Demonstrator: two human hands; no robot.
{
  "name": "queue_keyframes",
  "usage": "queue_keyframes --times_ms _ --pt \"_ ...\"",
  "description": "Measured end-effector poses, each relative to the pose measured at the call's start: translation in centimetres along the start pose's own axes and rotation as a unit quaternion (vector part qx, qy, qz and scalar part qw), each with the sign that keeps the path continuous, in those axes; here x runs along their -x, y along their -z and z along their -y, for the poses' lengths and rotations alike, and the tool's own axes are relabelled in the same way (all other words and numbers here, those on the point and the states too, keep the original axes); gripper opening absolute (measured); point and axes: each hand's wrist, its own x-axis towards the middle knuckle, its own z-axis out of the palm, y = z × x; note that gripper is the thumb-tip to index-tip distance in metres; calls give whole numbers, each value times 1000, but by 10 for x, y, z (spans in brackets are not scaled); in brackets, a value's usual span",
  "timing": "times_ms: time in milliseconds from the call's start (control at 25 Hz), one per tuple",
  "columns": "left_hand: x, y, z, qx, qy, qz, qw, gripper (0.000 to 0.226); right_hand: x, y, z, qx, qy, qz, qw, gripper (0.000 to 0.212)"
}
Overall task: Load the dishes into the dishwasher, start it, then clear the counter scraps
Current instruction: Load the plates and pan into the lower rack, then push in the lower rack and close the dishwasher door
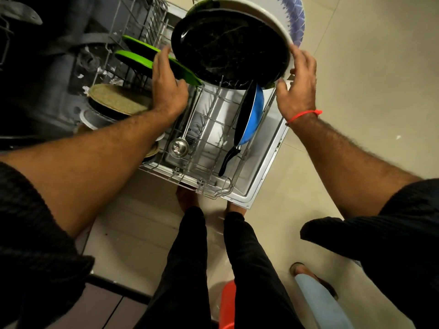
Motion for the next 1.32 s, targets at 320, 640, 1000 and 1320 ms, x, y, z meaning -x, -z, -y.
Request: queue_keyframes --times_ms 320,640,1000,1320 --pt "146 -43 44 74 108 -39 991 84 62 -9 -29 -22 -65 39 997 68" --pt "245 -62 94 -8 152 -18 988 98 110 -24 -43 -18 -116 85 989 67" --pt "265 -116 63 -10 240 -75 968 115 37 -16 -64 229 -47 324 917 122" --pt "244 -248 -23 32 381 -162 910 101 -24 1 -122 211 188 390 876 121"
